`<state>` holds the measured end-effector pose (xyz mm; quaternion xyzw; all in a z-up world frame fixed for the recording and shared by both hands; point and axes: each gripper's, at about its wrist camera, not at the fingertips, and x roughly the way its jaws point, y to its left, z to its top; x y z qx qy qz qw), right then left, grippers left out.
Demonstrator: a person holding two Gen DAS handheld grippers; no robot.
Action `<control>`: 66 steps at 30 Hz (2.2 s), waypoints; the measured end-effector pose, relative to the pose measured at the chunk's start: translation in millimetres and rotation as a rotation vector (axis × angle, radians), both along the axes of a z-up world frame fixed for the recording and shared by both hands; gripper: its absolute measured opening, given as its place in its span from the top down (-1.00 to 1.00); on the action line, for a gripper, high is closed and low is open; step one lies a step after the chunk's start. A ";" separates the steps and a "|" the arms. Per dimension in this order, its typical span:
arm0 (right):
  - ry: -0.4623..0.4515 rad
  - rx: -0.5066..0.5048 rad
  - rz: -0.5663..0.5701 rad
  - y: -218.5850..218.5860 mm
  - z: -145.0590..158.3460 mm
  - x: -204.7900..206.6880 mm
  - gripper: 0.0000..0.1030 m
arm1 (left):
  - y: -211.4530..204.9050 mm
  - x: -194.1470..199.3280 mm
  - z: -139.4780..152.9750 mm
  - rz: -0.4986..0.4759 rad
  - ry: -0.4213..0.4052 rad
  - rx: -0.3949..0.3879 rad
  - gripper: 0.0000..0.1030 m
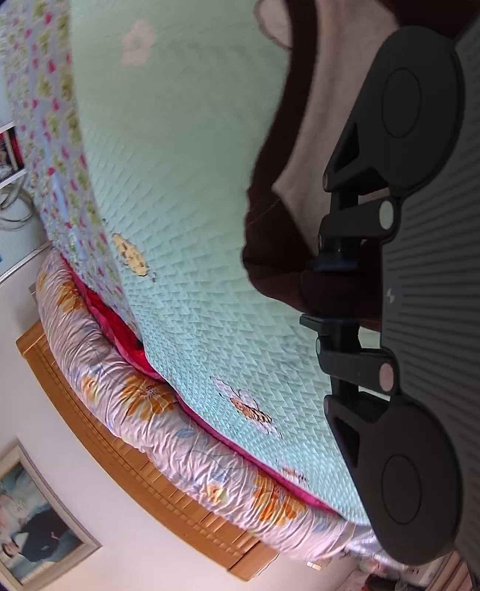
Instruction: Fold clothes
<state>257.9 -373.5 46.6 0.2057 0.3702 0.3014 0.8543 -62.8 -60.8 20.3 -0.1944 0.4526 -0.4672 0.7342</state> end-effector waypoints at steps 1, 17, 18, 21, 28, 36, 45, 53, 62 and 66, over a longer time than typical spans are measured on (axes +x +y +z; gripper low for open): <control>-0.013 0.001 -0.012 2.9 2.0 2.2 0.64 | -0.7 -0.3 0.4 0.000 0.002 0.003 -0.44; 0.018 -0.089 -0.098 25.2 -9.3 31.2 0.71 | -15.2 -9.7 0.8 -0.016 0.035 0.008 -0.44; 0.025 -0.121 -0.098 27.5 -12.7 33.0 0.71 | -17.6 -10.7 0.6 -0.017 0.030 0.018 -0.44; -0.012 -0.179 -0.128 31.7 -13.0 26.3 0.74 | -20.4 -11.2 1.7 -0.018 0.017 0.037 -0.44; -0.211 -0.193 -0.284 17.0 49.6 -61.2 0.39 | -25.3 -14.7 6.6 0.022 0.018 0.073 -0.44; 0.015 0.136 -0.314 6.9 36.6 -228.8 -0.03 | -7.7 -31.8 35.5 0.077 -0.036 0.100 -0.43; 0.164 0.256 -0.351 41.5 4.8 -340.4 -0.16 | 56.3 -45.2 73.8 0.333 -0.055 0.153 -0.43; 0.276 0.237 -0.312 86.8 -19.0 -410.4 -0.16 | 79.0 -57.9 81.0 0.460 0.018 0.169 -0.43; 0.256 0.163 -0.266 120.4 -16.3 -414.3 0.45 | 61.9 -71.0 86.1 0.460 0.026 0.212 -0.43; 0.267 0.184 -0.252 118.0 -22.7 -419.2 0.65 | 55.0 -73.9 86.4 0.450 0.030 0.221 -0.43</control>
